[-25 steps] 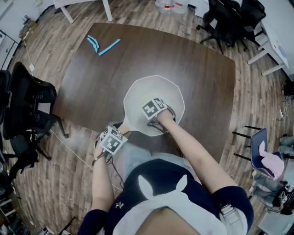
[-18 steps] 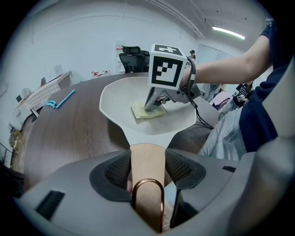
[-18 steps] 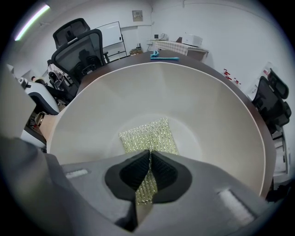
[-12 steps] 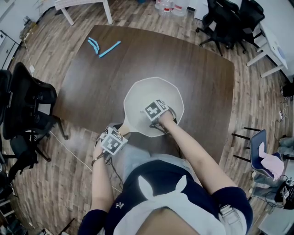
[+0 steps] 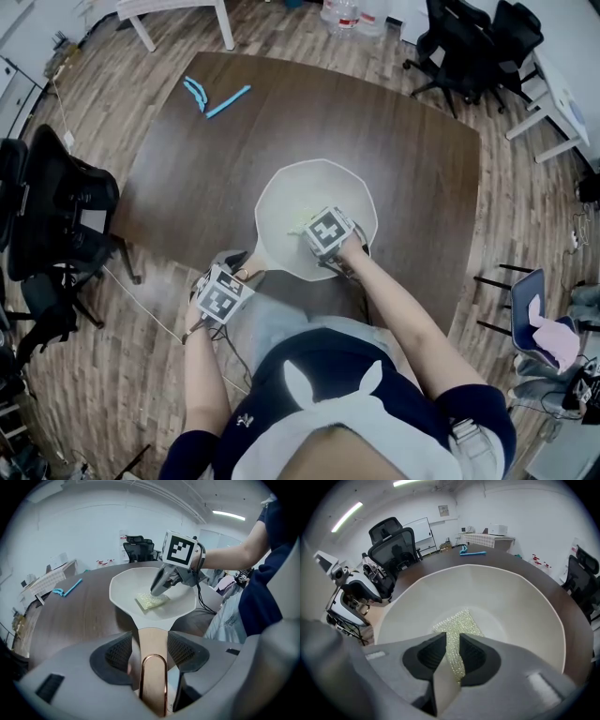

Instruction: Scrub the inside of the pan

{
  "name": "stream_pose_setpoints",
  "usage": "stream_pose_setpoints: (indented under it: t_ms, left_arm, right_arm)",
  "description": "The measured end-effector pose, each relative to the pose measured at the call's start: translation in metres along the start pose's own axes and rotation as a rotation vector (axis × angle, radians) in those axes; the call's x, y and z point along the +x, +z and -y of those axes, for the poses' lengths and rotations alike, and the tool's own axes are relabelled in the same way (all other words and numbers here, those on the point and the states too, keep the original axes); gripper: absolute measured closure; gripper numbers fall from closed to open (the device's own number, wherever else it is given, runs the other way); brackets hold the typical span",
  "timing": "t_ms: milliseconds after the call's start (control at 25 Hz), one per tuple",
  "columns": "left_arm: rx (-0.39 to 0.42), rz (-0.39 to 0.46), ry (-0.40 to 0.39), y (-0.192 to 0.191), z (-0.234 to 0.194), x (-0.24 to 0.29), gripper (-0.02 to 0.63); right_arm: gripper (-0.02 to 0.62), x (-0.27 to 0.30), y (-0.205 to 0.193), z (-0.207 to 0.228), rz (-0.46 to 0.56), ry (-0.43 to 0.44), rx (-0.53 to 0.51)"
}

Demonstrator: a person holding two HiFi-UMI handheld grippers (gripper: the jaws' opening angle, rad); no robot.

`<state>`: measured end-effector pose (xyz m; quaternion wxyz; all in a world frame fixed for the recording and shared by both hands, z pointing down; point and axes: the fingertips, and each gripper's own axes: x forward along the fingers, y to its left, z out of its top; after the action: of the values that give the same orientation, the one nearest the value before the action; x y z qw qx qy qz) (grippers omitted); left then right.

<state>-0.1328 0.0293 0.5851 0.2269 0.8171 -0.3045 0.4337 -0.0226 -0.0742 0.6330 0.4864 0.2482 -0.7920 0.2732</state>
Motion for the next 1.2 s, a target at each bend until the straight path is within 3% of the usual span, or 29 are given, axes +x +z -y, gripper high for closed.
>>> stream_pose_setpoints:
  t_ms: [240, 440, 560, 680, 760, 840, 1040, 1200]
  left_arm:
    - [-0.008, 0.16, -0.028, 0.03, 0.0, -0.018, 0.382]
    - [0.001, 0.284, 0.033, 0.059, -0.003, -0.029, 0.383]
    - [0.011, 0.355, 0.05, 0.074, 0.0, -0.031, 0.384]
    - [-0.02, 0.408, 0.08, 0.089, 0.004, -0.037, 0.471]
    - [-0.062, 0.455, 0.097, 0.1, 0.007, -0.041, 0.495]
    - [-0.114, 0.496, 0.102, 0.104, 0.01, -0.043, 0.591]
    - [-0.185, 0.527, -0.006, 0.112, 0.038, -0.039, 0.601]
    - [-0.079, 0.466, -0.011, 0.107, 0.059, -0.033, 0.601]
  right_arm:
    - [0.511, -0.035, 0.02, -0.009, 0.204, 0.088, 0.068]
    - [0.52, -0.069, 0.034, -0.041, 0.372, 0.242, 0.146]
    - [0.522, -0.086, 0.037, -0.055, 0.458, 0.257, 0.148]
    - [0.526, -0.099, 0.037, -0.063, 0.536, 0.241, 0.109]
    - [0.595, -0.107, 0.036, -0.069, 0.582, 0.248, 0.087]
    - [0.595, -0.116, 0.036, -0.078, 0.622, 0.292, 0.078]
    - [0.595, -0.139, 0.027, -0.091, 0.719, 0.362, 0.087]
    - [0.597, -0.141, 0.013, -0.092, 0.745, 0.323, 0.09]
